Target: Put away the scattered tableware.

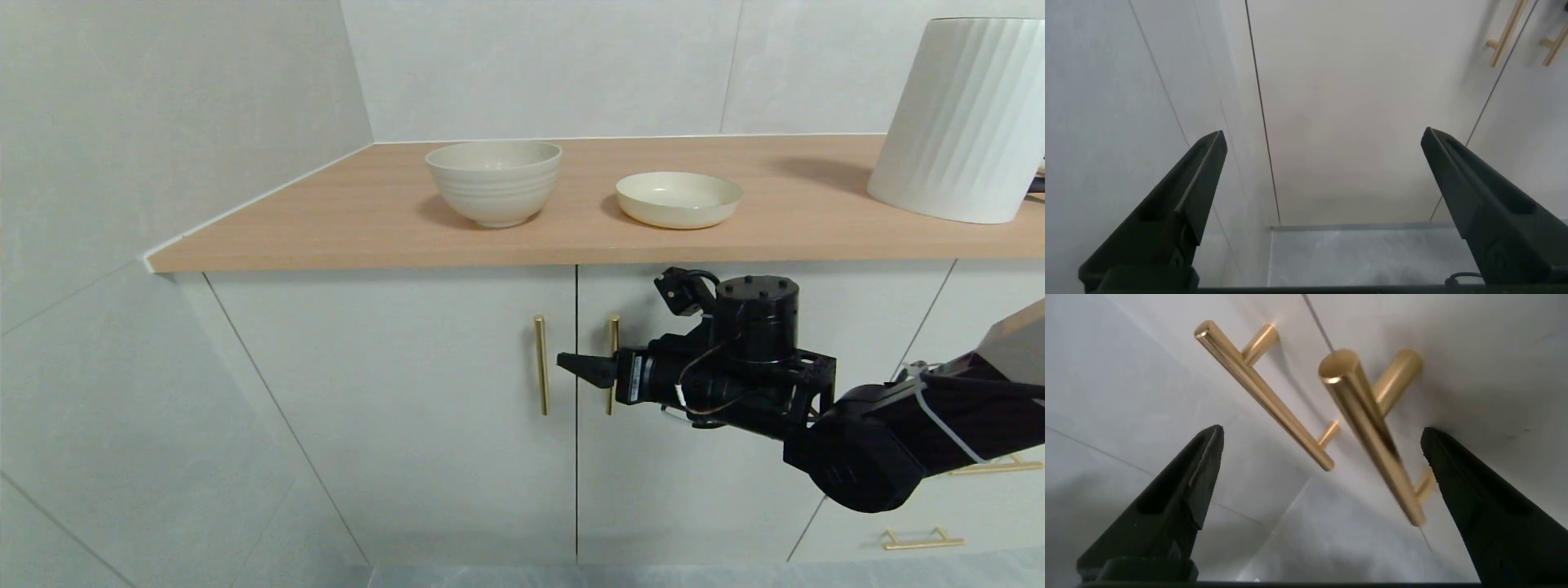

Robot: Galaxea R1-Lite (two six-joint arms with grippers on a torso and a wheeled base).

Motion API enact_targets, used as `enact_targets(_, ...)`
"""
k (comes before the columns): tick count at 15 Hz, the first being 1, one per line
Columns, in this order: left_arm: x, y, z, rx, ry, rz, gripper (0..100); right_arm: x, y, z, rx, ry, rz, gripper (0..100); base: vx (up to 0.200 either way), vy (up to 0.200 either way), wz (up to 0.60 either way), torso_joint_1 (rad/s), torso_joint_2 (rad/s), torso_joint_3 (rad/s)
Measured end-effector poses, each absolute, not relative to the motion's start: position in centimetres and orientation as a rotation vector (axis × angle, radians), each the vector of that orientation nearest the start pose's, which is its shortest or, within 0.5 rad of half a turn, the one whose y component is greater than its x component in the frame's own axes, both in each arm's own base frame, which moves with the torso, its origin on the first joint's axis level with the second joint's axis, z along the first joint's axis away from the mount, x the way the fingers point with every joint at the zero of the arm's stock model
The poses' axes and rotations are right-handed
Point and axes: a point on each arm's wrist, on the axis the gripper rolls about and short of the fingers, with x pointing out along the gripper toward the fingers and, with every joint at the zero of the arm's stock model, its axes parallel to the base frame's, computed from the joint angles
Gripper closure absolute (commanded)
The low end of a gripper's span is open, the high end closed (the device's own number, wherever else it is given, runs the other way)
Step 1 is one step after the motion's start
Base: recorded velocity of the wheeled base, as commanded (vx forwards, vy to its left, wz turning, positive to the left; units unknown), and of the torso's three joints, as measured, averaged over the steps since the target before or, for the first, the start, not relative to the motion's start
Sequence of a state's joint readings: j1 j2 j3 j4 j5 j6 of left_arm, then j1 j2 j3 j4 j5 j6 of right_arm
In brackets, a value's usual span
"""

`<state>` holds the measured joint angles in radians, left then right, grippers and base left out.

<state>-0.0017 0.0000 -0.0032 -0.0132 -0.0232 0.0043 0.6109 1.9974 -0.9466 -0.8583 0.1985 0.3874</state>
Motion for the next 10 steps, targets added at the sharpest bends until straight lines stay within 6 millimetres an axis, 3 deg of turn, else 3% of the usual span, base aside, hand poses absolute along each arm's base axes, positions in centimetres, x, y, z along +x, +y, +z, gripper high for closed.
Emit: enact_targets(10, -2.3, 0.0, 7.8, 0.004, -0.016, -0.025, 0, 28.6, 22.9, 12.6, 0.361, 0.314, 0.87, 0, 0.0, 0.0, 0.0, 0.0, 0.0, 0.0)
